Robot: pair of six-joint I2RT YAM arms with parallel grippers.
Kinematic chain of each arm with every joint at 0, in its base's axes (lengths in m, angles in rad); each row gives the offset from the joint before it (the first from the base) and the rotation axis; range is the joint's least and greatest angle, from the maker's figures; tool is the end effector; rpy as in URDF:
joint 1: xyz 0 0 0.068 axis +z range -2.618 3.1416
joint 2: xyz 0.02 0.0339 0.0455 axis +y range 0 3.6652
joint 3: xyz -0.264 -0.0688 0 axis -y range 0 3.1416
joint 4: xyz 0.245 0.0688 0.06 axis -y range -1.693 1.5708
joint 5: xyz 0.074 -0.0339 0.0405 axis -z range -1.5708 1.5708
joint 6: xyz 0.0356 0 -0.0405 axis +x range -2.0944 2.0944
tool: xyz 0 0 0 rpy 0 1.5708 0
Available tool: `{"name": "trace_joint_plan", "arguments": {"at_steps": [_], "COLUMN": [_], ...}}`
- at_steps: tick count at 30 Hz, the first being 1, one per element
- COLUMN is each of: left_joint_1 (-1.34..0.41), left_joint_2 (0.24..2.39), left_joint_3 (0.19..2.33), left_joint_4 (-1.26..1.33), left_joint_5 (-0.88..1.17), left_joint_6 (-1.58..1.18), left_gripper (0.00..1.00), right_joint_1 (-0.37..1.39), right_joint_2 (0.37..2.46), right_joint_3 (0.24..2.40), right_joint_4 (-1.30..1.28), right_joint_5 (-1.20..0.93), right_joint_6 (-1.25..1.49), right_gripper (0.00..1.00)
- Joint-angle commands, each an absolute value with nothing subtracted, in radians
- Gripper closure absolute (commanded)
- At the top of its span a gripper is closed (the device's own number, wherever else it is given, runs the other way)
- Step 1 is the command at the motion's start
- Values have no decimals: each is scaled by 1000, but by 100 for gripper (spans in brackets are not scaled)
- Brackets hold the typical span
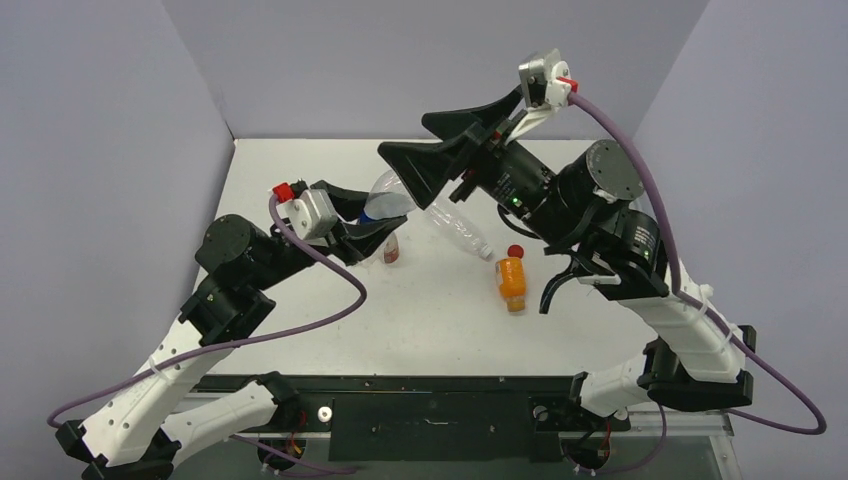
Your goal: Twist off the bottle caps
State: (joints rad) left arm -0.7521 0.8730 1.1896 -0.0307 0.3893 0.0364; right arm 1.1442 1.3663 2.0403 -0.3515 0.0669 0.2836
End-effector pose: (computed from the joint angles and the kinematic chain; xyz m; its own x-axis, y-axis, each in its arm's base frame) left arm 0.1128 -0.1240 0.4792 0.2385 -0.1770 -0.9549 0.8899 0.4336 0.1419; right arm 0.0950 0.2032 0.6065 -0.1209 0.4087 -0.9046 -0.8836 0.3710 0.2857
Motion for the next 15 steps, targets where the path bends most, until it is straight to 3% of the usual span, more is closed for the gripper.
{"name": "trace_joint_plan", "arguments": {"at_steps": [1, 7, 15], "left_joint_1": [-754, -754, -754], "left_joint_2": [854, 855, 859], "left_joint_3": [1188, 1174, 1170], "left_joint_4": [47, 70, 71], "left_joint_5": [266, 214, 189], "left_joint_6": [156, 175, 178], "left_gripper": [100, 100, 100], "right_joint_1": [1154, 1150, 1138], "right_joint_2": [1442, 1464, 1456], "right_joint_3": [2147, 2150, 2123], "right_joint_4": [-493, -494, -451], "right_joint_5": [286, 321, 253], "right_joint_6": [290, 303, 337], "right_gripper": [20, 31, 58]}}
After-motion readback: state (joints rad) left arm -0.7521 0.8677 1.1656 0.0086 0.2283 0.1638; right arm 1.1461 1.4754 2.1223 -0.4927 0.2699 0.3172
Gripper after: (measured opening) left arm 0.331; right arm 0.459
